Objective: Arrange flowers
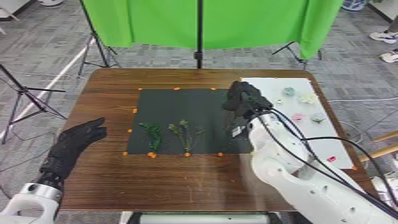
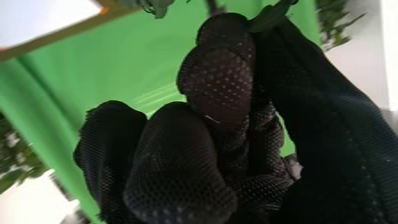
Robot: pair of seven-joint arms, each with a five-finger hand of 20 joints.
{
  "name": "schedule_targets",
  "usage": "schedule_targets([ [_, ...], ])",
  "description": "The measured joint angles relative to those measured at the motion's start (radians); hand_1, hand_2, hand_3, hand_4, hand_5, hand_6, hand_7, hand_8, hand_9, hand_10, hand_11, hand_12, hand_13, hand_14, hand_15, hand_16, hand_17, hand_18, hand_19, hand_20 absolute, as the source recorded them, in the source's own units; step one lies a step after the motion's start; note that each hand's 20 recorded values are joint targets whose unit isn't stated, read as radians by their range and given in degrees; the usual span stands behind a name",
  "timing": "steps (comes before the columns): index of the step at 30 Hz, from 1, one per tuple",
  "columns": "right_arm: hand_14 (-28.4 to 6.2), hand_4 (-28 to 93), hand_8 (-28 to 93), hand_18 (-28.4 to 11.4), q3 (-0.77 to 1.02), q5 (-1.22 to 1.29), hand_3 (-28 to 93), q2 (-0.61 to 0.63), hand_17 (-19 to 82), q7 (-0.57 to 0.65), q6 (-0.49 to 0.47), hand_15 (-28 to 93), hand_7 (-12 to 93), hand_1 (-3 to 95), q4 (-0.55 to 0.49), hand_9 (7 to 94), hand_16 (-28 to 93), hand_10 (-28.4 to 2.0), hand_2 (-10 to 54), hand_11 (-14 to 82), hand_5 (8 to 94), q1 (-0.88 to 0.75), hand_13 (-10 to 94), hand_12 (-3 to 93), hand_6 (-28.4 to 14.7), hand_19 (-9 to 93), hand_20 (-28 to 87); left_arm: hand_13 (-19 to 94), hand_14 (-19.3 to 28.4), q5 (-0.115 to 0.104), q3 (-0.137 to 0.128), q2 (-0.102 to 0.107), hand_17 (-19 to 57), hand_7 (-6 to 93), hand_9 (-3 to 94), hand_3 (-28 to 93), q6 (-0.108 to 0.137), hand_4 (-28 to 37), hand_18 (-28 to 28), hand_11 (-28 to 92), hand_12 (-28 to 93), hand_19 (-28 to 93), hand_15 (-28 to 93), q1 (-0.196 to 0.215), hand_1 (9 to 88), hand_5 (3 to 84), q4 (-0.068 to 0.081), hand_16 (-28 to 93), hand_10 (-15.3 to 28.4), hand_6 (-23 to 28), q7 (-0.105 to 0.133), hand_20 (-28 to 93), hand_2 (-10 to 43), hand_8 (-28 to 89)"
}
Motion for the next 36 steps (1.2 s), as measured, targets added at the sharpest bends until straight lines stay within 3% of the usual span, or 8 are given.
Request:
schedule_targets([
  [36, -1.5, -2, 19, -14.1, -0.055, 0.014, 55, -0.053, 68, -0.027, -0.05, 65, 40, 53.1, 0.028, 86.8, 33, -11.8, -9.5, 48.4, 77.5, -0.101, 94, 30.2, -3.5, 93, 61, 35, 18.6, 0.001, 0.001, 0.0, 8.8, 7.0, 42.0, 64, -0.016, -20.8, 12.7, 15, 11, 8, 12, -0.003, 26.5, 43.7, 0.001, 2, 14.3, 5.5, -0.006, 19, 2.4, -5],
])
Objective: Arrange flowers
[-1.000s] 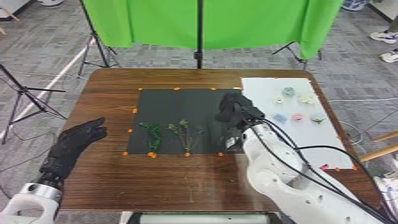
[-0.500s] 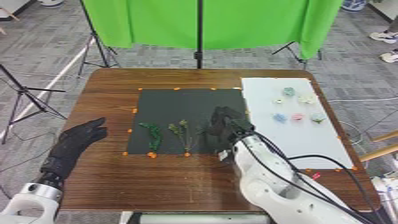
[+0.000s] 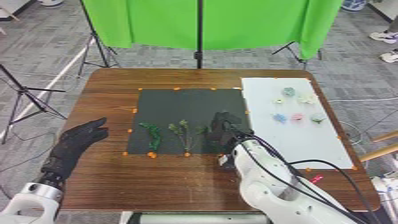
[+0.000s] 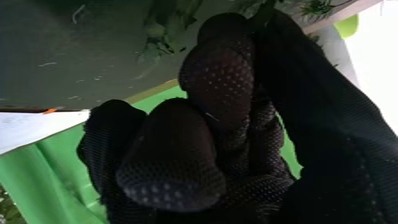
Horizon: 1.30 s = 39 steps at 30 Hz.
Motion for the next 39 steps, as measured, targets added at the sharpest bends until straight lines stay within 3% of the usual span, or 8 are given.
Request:
schedule_targets([
  [39, -1.7, -3, 19, -14.6, 0.012, -0.018, 45, 0.008, 67, -0.032, 0.029, 64, 41, 53.1, 0.025, 86.3, 35, -11.7, -9.5, 48.9, 76.4, 0.012, 94, 29.9, -2.8, 93, 61, 35, 18.6, 0.0, 0.003, 0.001, 8.7, 7.0, 41.8, 65, -0.009, -20.8, 12.6, 15, 11, 7, 12, -0.008, 26.4, 43.5, 0.002, 2, 14.4, 5.7, -0.004, 19, 2.3, -5],
])
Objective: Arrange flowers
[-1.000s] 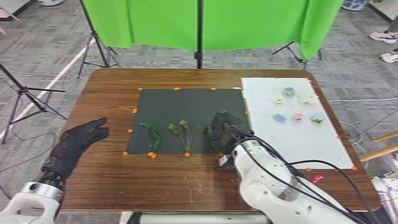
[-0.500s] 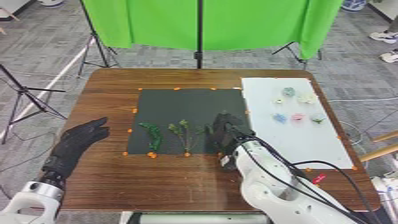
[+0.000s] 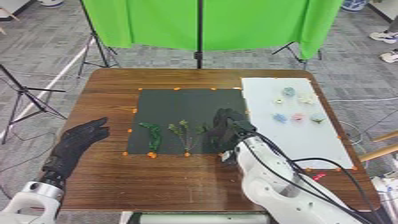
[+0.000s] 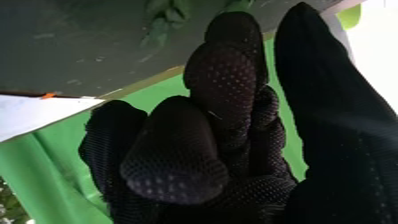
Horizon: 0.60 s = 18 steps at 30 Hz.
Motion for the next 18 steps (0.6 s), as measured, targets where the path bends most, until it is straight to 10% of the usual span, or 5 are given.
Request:
schedule_targets([
  [10, -1.5, -7, 18, -14.5, 0.048, -0.021, 53, 0.014, 65, -0.007, 0.017, 60, 32, 47.2, -0.027, 84.7, 38, -12.1, -9.5, 39.4, 74.7, -0.009, 93, 30.4, -3.6, 93, 60, 35, 18.6, 0.0, -0.001, -0.001, 8.8, 6.9, 41.7, 64, 0.0, -20.7, 12.6, 15, 11, 7, 12, 0.001, 26.5, 43.6, -0.001, 2, 14.3, 5.8, 0.001, 19, 2.4, -5],
  [18, -3.7, -10, -7, -15.9, 0.262, -0.112, 63, 0.055, 60, 0.088, 0.043, 59, 17, 36.9, -0.082, 77.6, 38, -15.7, -9.5, 25.1, 69.1, -0.038, 87, 27.3, -0.3, 93, 59, 35, 18.5, 0.001, -0.001, -0.002, 8.7, 7.0, 41.7, 64, 0.001, -20.7, 12.6, 15, 11, 7, 12, 0.003, 26.5, 43.6, -0.001, 2, 14.2, 5.7, 0.002, 19, 2.4, -5],
])
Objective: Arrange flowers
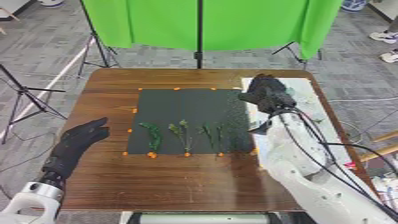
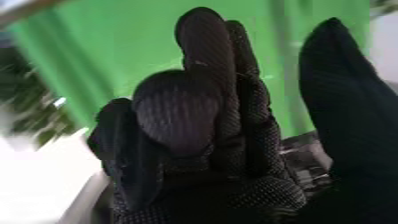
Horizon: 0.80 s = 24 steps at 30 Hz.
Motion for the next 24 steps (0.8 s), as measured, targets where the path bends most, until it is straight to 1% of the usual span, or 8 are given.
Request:
schedule_targets([
  [4, -3.9, -10, -8, -16.0, 0.095, 0.01, 62, 0.04, 60, 0.048, -0.091, 59, 15, 37.0, 0.018, 78.7, 38, -15.5, -9.5, 24.3, 68.0, -0.007, 87, 26.8, 0.2, 93, 59, 35, 18.6, 0.0, -0.001, 0.0, 8.7, 7.0, 41.8, 64, 0.0, -20.7, 12.6, 15, 11, 7, 12, 0.002, 26.4, 43.5, -0.001, 2, 14.2, 5.7, 0.0, 19, 2.3, -5],
  [7, -3.5, -10, -8, -15.8, 0.11, 0.021, 62, 0.07, 60, 0.067, -0.144, 58, 14, 37.1, 0.058, 79.9, 37, -14.9, -9.5, 24.2, 67.4, -0.008, 88, 26.4, 0.0, 93, 59, 35, 18.6, 0.0, -0.002, 0.0, 8.8, 7.0, 41.8, 64, 0.0, -20.9, 12.6, 15, 11, 7, 12, 0.002, 26.5, 43.6, -0.001, 2, 14.3, 5.8, 0.0, 19, 2.4, -5],
  [10, -3.1, -10, -8, -15.6, 0.11, 0.034, 62, 0.077, 61, 0.08, -0.177, 58, 14, 37.3, 0.109, 81.0, 37, -14.6, -9.5, 24.3, 66.8, -0.01, 89, 26.3, -0.2, 93, 58, 35, 18.6, 0.0, -0.002, 0.0, 8.8, 7.0, 41.8, 64, 0.0, -20.8, 12.6, 15, 11, 7, 12, 0.002, 26.5, 43.6, -0.001, 2, 14.3, 5.8, 0.0, 19, 2.4, -5],
  [14, -2.6, -9, -8, -15.1, 0.11, 0.062, 62, 0.075, 62, 0.092, -0.182, 57, 14, 37.4, 0.15, 81.8, 37, -14.3, -9.5, 24.5, 66.5, -0.026, 90, 26.2, -0.2, 93, 58, 35, 18.6, 0.0, -0.002, 0.0, 8.7, 7.0, 41.8, 64, 0.0, -20.7, 12.6, 15, 11, 7, 12, 0.002, 26.5, 43.6, -0.001, 2, 14.4, 5.7, -0.001, 19, 2.4, -5],
  [20, -2.4, -10, -8, -14.5, 0.101, 0.079, 63, 0.07, 63, 0.097, -0.178, 56, 15, 37.6, 0.163, 83.8, 37, -14.4, -9.5, 24.5, 66.9, -0.047, 91, 25.8, -0.5, 93, 58, 35, 18.6, 0.0, -0.001, 0.0, 8.8, 7.0, 41.8, 64, 0.0, -20.8, 12.6, 15, 11, 7, 12, 0.002, 26.6, 43.6, -0.001, 2, 14.4, 5.7, -0.001, 19, 2.5, -5],
  [24, -2.0, -10, -7, -13.6, 0.095, 0.089, 62, 0.064, 65, 0.097, -0.162, 56, 15, 38.9, 0.166, 85.2, 37, -14.4, -9.5, 24.4, 66.2, -0.057, 92, 25.5, -2.7, 93, 57, 35, 18.6, 0.0, -0.001, 0.0, 8.8, 7.0, 41.8, 64, -0.001, -20.8, 12.6, 15, 11, 7, 12, 0.0, 26.7, 43.5, -0.001, 2, 14.3, 5.6, -0.002, 19, 2.5, -5],
])
